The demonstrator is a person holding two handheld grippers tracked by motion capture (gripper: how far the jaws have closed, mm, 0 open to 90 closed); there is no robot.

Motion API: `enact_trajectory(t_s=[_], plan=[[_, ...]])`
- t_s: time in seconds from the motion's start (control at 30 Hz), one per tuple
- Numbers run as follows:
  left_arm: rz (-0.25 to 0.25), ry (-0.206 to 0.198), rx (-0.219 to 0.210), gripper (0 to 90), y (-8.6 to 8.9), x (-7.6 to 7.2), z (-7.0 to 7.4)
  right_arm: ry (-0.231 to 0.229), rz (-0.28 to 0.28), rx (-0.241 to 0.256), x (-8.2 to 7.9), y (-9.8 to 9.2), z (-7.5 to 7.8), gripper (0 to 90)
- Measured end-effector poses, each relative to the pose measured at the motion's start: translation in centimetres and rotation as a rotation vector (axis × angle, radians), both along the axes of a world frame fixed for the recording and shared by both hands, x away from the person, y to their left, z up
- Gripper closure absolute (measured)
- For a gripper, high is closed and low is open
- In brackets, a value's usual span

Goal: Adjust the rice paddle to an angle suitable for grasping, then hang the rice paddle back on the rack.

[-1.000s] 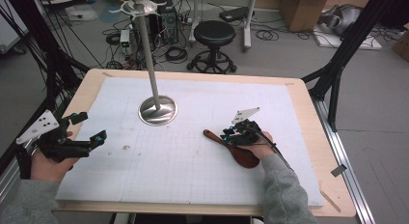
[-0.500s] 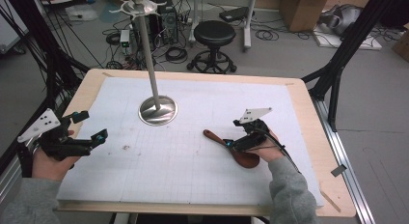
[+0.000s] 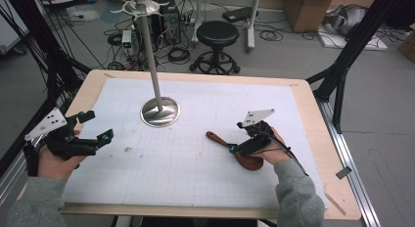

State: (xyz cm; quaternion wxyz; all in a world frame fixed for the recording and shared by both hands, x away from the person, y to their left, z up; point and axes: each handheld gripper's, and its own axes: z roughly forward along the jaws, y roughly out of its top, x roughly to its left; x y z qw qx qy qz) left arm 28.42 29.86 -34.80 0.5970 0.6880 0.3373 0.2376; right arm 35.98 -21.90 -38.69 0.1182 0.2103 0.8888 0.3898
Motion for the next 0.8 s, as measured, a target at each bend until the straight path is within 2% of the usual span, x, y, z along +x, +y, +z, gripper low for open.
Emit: enact_trajectory(t_s=[0.17,0.33,0.47,0.6,0.8], plan=[[-0.006,0.004,-0.004,1.8,-0.2,0.3,-0.1,0.032,-0.003,-0.044,0.2,0.2,0.0,11.7],[-0.011,0.005,-0.006,1.7,-0.4,0.3,0.0,0.032,-0.001,-0.08,0.6,0.6,0.4,11.8],[-0.01,-0.002,-0.007,1.7,-0.3,0.3,0.1,0.059,0.001,-0.123,0.9,1.1,0.7,13.8],[-0.005,0.005,-0.008,1.7,-0.2,0.4,-0.1,0.077,0.018,-0.141,1.4,1.4,0.4,14.4],[-0.007,0.007,-0.011,1.7,-0.3,0.4,-0.1,0.124,0.007,-0.176,1.8,1.7,-0.2,15.3]])
